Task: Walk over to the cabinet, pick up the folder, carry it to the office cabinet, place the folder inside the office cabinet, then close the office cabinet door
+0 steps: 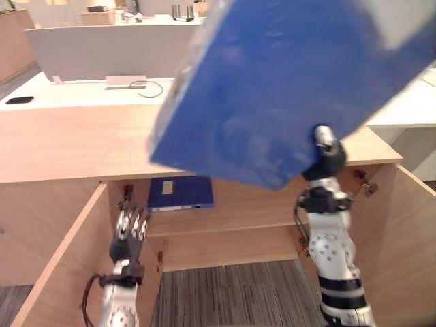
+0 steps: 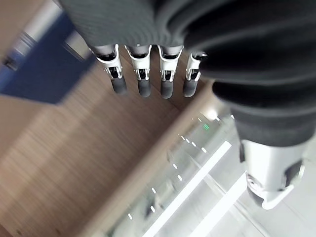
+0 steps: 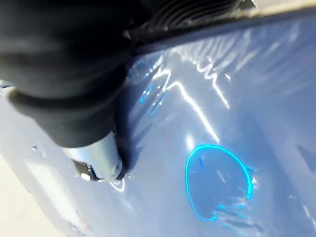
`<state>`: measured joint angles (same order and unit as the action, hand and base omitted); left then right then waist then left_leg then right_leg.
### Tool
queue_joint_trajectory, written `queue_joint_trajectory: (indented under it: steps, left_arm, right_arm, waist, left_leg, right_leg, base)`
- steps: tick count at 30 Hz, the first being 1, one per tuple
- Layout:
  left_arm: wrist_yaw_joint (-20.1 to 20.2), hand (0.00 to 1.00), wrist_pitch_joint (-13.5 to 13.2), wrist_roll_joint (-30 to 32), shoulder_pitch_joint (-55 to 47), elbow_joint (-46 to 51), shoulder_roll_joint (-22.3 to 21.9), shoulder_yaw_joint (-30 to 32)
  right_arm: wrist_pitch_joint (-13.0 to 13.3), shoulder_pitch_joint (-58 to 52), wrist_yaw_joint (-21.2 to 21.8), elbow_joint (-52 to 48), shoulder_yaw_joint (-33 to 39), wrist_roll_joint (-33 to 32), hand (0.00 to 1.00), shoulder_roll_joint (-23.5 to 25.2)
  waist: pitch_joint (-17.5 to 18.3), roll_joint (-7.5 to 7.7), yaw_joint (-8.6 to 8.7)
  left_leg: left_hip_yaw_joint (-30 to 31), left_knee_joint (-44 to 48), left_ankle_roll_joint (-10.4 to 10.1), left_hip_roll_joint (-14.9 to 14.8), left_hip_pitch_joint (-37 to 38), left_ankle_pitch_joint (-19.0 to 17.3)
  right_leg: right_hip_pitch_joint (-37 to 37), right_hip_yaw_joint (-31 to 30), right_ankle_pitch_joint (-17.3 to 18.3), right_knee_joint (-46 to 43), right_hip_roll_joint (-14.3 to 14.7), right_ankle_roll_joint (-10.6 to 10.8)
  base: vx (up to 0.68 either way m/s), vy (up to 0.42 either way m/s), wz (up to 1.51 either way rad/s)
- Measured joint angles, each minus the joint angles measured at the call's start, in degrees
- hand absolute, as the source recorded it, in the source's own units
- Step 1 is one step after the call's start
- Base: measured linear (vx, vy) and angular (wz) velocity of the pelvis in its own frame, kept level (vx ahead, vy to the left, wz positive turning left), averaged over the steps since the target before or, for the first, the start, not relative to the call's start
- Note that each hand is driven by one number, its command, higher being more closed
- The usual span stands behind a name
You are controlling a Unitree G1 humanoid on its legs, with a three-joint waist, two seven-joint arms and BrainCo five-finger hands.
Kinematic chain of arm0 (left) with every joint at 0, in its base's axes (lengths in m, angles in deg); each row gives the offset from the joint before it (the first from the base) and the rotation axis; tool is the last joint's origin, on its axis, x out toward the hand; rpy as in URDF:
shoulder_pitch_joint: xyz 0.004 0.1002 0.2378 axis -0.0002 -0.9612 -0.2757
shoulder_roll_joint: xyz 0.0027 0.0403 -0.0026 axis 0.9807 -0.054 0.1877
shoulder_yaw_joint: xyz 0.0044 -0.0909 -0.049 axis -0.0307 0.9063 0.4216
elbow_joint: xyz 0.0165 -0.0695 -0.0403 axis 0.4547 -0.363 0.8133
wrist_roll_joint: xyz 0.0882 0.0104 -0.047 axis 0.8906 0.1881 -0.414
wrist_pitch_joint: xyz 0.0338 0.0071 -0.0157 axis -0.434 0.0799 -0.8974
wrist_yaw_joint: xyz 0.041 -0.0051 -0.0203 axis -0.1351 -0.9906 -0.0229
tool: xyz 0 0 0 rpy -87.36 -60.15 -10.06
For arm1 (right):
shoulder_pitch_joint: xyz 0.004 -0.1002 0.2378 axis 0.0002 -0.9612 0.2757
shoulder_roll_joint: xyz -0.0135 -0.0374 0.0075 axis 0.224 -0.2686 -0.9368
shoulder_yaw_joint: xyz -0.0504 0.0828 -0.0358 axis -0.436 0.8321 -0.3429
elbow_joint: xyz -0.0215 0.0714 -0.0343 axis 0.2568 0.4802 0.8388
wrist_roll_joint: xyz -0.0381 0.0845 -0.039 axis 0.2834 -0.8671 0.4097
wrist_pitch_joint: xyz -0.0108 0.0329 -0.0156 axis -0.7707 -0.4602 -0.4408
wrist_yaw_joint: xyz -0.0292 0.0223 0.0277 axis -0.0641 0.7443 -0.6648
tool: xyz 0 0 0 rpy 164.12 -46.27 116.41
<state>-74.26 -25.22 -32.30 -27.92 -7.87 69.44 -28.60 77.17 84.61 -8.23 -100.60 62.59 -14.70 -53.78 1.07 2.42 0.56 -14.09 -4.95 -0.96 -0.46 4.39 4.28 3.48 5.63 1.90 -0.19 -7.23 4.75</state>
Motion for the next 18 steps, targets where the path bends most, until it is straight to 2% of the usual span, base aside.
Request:
queue_joint_trajectory:
  steps: [4,7,10,11,12,14,18]
  left_arm:
    - [-0.47,0.00,2.57,4.71,-1.78,-11.93,-0.27,2.64]
    - [-0.43,0.00,4.14,8.80,-2.05,-22.14,-1.05,4.93]
    - [-0.36,0.00,5.59,10.47,-2.79,-33.51,-4.13,11.52]
    - [-0.53,0.00,6.34,9.98,-2.70,-39.15,-5.71,16.37]
    - [-0.61,0.00,6.38,9.99,-2.72,-40.48,-6.14,17.59]
    - [-1.45,0.00,6.42,10.45,-2.95,-42.09,-6.97,20.38]
    - [-2.24,0.00,6.43,13.38,-3.07,-43.20,-7.69,22.92]
  right_arm:
    - [0.58,-8.68,-2.76,-0.18,0.86,0.77,1.00,3.61]
    - [0.51,-13.16,-3.87,-0.30,0.51,3.12,1.00,6.01]
    - [0.27,-19.43,-3.93,-0.38,-1.53,4.34,1.00,7.68]
    - [-0.13,-23.84,-3.67,0.07,-3.65,4.10,1.00,8.38]
    - [-0.29,-25.32,-3.39,0.63,-4.46,3.98,1.00,8.69]
    - [-1.19,-28.08,-2.58,4.08,-7.13,1.88,1.00,8.98]
    - [-5.67,-31.45,-2.03,20.73,-13.33,-0.52,1.00,8.99]
  waist:
    - [0.66,-0.02,0.42]
    - [0.90,-0.07,0.54]
    - [1.21,-0.44,0.75]
    - [1.19,-0.58,0.88]
    - [1.19,-0.58,0.90]
    - [1.15,-0.60,0.78]
    - [0.82,-0.94,-0.50]
  left_leg:
    - [-2.08,0.01,-0.34,-0.60,0.11,-0.29]
    - [-4.57,0.00,-0.92,-1.05,1.19,-1.24]
    - [-7.72,-0.01,-1.27,-1.31,2.30,-2.36]
    - [-9.56,0.01,-1.42,-1.67,2.67,-2.77]
    - [-10.12,0.05,-1.47,-1.71,2.73,-2.89]
    - [-11.63,0.26,-1.39,-1.83,2.94,-3.07]
    - [-15.36,2.25,-2.18,-2.98,3.95,-5.01]
  right_leg:
    - [-0.30,-2.73,-1.85,1.56,0.82,0.02]
    - [-0.66,-4.95,-1.97,1.62,1.24,-0.03]
    - [-1.40,-7.95,-1.92,1.17,1.60,-0.01]
    - [-2.07,-9.44,-1.93,0.68,1.83,-0.01]
    - [-2.31,-9.87,-1.96,0.58,1.92,0.01]
    - [-2.98,-11.31,-2.01,0.20,2.31,0.06]
    - [-3.30,-13.76,-1.93,-0.26,3.09,0.03]
  base:
    - [0.00,-0.017,-0.31]
    - [-0.03,-0.007,-0.47]
    - [-0.01,0.007,-0.58]
    - [0.01,-0.007,-0.51]
    - [0.01,-0.010,-0.56]
    - [0.00,-0.015,-0.43]
    - [0.00,-0.042,-0.44]
